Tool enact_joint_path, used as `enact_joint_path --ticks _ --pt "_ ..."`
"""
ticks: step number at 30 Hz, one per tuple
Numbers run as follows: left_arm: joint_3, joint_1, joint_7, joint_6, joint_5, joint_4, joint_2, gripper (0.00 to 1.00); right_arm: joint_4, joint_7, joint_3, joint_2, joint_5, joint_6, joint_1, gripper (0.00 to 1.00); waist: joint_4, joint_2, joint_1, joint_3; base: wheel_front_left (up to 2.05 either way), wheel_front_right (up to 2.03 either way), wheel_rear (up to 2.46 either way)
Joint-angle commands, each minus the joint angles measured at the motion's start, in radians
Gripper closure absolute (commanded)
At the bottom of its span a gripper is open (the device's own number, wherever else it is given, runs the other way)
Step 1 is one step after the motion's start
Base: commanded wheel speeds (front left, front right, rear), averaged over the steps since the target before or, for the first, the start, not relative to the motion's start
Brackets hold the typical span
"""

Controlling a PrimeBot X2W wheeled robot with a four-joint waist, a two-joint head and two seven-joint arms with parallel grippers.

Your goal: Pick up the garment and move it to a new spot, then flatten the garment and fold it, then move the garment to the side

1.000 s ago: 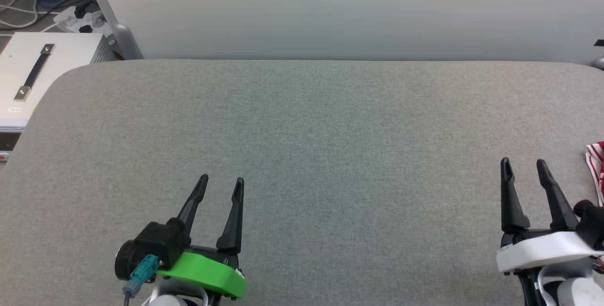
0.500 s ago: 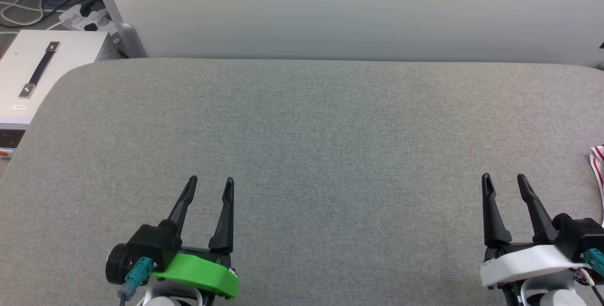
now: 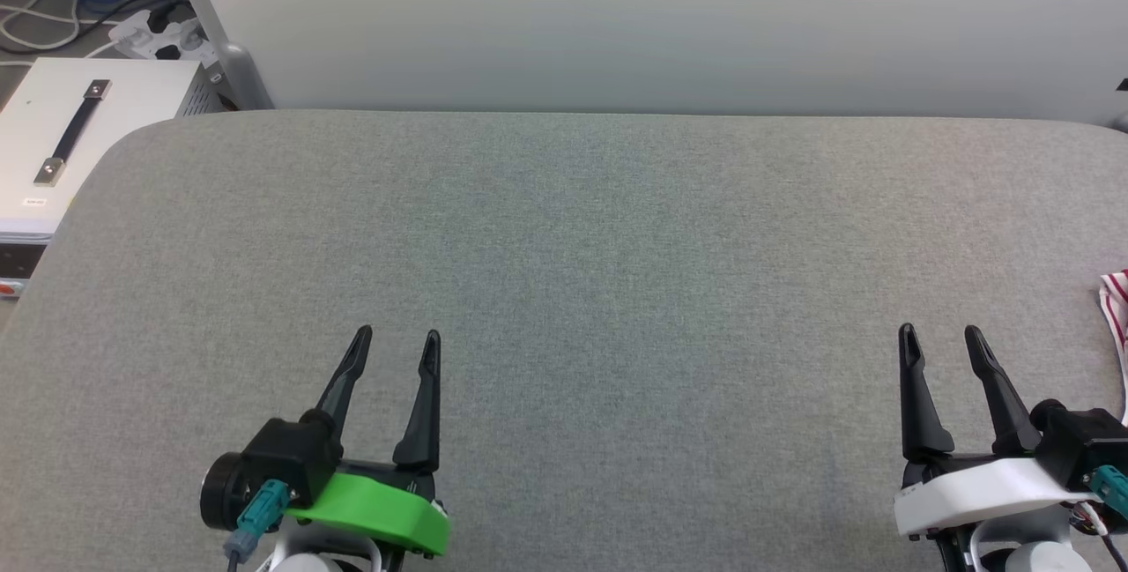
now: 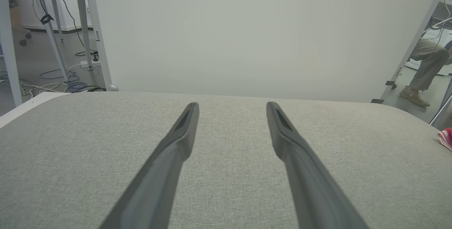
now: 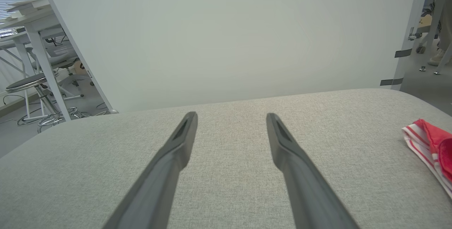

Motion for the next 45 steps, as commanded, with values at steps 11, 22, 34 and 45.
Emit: enact_joint_path --ticks 11,22,34,45 --pt "0.003 0.011 -0.006 -0.003 0.005 0.019 -0.007 0.00 -0.003 -0.009 -0.001 0.004 -0.003 -0.001 0.008 0.00 0.000 0.0000 0.0001 -0.003 0.00 0.00 0.00" --pt "0.004 0.009 -0.006 -0.003 0.001 0.026 -0.007 0.00 -0.005 -0.009 0.003 0.000 -0.003 -0.001 0.008 0.00 0.001 0.0000 0.0001 0.001 0.00 0.00 0.00" --pt "0.007 0.000 0.009 0.004 0.007 0.025 0.001 1.00 -0.003 0.010 0.005 0.003 -0.007 0.000 0.000 1.00 0.000 0.0000 0.0001 0.001 0.00 0.00 0.00" --pt "0.016 -0.001 0.032 0.015 0.024 0.017 0.000 1.00 -0.011 0.032 0.007 0.005 -0.028 0.000 -0.001 1.00 -0.005 0.0000 0.0001 -0.002 0.00 0.00 0.00"
